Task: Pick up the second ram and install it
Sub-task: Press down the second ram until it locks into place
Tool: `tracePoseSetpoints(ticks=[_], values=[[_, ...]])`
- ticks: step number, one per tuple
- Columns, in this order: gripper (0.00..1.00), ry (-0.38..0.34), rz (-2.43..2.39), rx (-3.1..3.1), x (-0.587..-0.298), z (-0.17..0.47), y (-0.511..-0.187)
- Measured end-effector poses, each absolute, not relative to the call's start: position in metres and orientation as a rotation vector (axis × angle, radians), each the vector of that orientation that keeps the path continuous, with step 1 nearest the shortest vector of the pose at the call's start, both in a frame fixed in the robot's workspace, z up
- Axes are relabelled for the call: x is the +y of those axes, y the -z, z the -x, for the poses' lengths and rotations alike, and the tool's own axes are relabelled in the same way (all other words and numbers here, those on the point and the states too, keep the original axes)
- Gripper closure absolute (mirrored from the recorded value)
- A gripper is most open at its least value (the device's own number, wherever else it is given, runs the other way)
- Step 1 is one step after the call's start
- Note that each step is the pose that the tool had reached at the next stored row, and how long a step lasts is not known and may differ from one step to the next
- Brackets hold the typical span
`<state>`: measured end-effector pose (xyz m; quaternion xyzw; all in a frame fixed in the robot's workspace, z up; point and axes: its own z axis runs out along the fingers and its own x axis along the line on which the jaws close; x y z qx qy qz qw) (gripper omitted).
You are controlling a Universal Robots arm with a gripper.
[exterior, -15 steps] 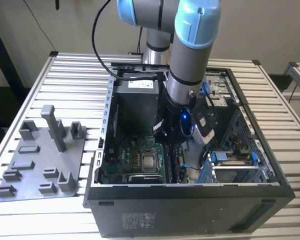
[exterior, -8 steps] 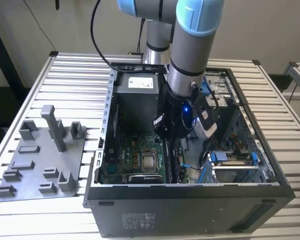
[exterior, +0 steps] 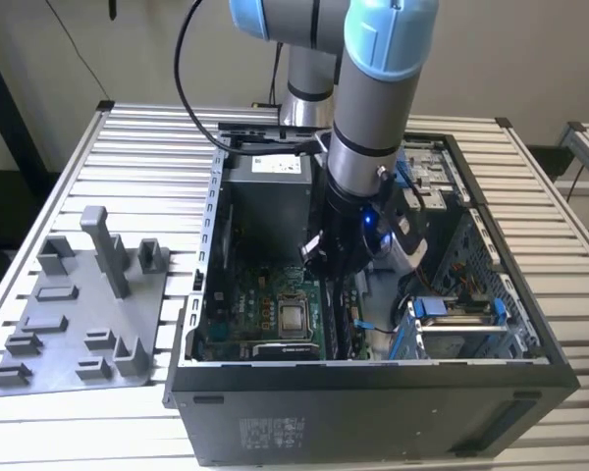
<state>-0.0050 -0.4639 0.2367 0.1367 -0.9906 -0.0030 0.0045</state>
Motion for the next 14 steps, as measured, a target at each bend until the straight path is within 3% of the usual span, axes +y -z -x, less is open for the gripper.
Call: tracePoseSetpoints(ticks=[14], values=[[0.89, 0.006, -0.818, -3.028, -0.4639, 0.005, -0.2355]])
